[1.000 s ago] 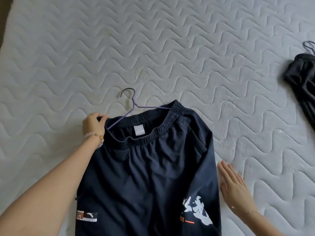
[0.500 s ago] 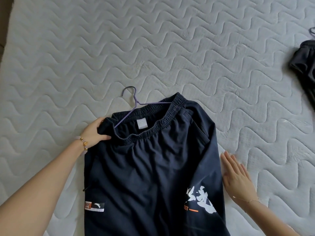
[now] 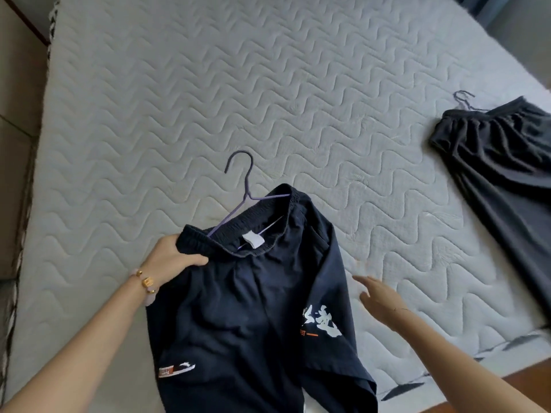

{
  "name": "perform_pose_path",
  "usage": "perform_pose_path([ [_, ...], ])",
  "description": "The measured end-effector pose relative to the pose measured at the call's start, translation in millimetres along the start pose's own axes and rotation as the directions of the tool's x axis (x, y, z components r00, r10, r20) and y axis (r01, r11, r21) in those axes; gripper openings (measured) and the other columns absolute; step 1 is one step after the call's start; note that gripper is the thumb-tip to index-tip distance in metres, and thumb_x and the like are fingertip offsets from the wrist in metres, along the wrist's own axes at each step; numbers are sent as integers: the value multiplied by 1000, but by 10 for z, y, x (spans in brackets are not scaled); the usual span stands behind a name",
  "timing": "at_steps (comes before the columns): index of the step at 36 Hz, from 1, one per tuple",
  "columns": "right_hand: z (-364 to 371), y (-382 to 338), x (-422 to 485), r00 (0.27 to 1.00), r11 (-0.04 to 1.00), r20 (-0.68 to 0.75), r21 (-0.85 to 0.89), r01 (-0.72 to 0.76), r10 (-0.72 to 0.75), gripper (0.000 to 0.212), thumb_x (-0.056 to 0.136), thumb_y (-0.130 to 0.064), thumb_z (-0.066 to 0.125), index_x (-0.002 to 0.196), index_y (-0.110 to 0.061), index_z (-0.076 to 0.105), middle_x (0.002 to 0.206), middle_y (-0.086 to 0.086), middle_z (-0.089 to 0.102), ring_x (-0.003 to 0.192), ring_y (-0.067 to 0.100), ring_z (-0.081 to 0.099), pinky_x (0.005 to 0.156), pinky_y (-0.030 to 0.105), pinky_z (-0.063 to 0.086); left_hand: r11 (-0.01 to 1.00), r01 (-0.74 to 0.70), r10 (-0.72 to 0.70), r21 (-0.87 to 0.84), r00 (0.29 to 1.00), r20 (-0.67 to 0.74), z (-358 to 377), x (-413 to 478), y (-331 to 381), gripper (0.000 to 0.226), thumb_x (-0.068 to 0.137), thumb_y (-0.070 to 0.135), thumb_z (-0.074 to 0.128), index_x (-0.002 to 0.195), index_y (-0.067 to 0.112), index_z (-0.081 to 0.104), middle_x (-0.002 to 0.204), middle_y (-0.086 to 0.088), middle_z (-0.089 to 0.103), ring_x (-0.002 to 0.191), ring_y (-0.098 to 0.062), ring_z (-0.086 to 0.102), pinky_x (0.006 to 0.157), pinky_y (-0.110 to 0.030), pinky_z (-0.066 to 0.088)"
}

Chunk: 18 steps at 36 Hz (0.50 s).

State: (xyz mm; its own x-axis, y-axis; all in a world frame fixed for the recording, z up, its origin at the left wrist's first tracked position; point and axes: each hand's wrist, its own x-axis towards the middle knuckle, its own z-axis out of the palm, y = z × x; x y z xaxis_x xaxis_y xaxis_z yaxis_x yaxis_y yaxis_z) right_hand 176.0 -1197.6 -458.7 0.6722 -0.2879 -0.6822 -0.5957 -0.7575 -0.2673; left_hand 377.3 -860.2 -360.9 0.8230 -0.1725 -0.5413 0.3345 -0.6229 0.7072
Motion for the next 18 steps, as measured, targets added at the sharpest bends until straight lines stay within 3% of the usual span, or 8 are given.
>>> perform_pose_path([
  [4,-123,-53,-510,1000,990,-29,144,-5,9,41,94,-10,41,134,-16,49,132,5,58,122,20,54,97,26,40,988,-25,24,-154,1000,-10,-31,-721,430,14,74,8,77,85,13,72,84,-4,75,83,-19,69,75,-32,55],
  [7,-122,57,-934,997,962,-40,266,-58,71,35,92,-12,43,123,-20,58,115,7,68,103,23,62,77,25,44,984,-122,116,-131,992,-55,-14,-1237,703,7,75,15,77,81,14,73,80,-2,76,81,-20,70,79,-40,55],
  [11,12,392,-1613,988,911,-8,390,-137,152,30,92,-14,47,118,-18,60,106,6,68,87,19,60,60,17,41,962,-250,247,-109,968,-41,77,-1792,1042,5,75,17,77,73,15,72,70,5,74,72,-17,66,74,-40,54],
  [15,288,793,-2344,963,853,39,456,-255,267,26,89,-14,52,111,-19,63,104,1,66,91,14,58,74,22,44,927,-313,327,-208,944,39,369,-2265,1326,6,75,14,76,74,18,72,69,5,73,69,-10,68,63,-26,54],
  [18,635,1088,-2889,923,763,86,538,-359,374,14,85,-15,56,86,-29,61,90,-4,66,71,4,55,60,12,41,912,-331,366,-243,924,112,722,-2582,1429,15,81,7,69,76,21,71,69,9,73,66,-5,68,57,-17,52],
])
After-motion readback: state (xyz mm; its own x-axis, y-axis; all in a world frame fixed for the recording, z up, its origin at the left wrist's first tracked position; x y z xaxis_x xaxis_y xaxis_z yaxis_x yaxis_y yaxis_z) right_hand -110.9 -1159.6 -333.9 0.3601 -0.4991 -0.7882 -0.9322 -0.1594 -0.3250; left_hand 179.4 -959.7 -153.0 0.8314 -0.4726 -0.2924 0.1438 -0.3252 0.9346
